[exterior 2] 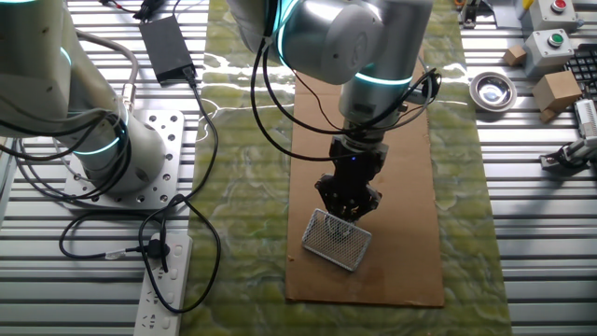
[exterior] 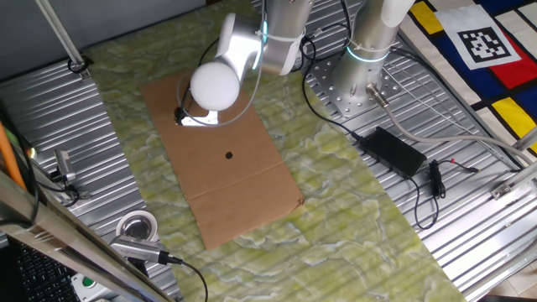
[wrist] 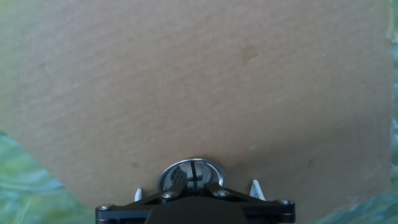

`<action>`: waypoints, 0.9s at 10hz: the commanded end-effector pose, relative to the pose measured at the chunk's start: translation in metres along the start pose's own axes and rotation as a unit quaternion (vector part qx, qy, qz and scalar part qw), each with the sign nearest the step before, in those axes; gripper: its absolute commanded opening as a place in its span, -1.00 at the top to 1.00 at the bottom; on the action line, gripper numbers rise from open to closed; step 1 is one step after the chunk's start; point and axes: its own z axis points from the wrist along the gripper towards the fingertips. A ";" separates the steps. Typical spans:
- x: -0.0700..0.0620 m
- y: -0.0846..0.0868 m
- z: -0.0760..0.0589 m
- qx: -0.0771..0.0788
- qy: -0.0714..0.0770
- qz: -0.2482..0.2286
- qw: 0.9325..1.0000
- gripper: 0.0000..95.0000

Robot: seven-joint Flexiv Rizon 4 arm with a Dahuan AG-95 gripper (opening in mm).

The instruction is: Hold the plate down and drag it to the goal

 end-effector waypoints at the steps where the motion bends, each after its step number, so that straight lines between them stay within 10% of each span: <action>1: 0.000 -0.001 0.000 -0.001 0.001 -0.002 1.000 1.00; 9: -0.001 -0.001 0.001 0.000 0.010 -0.027 1.000 1.00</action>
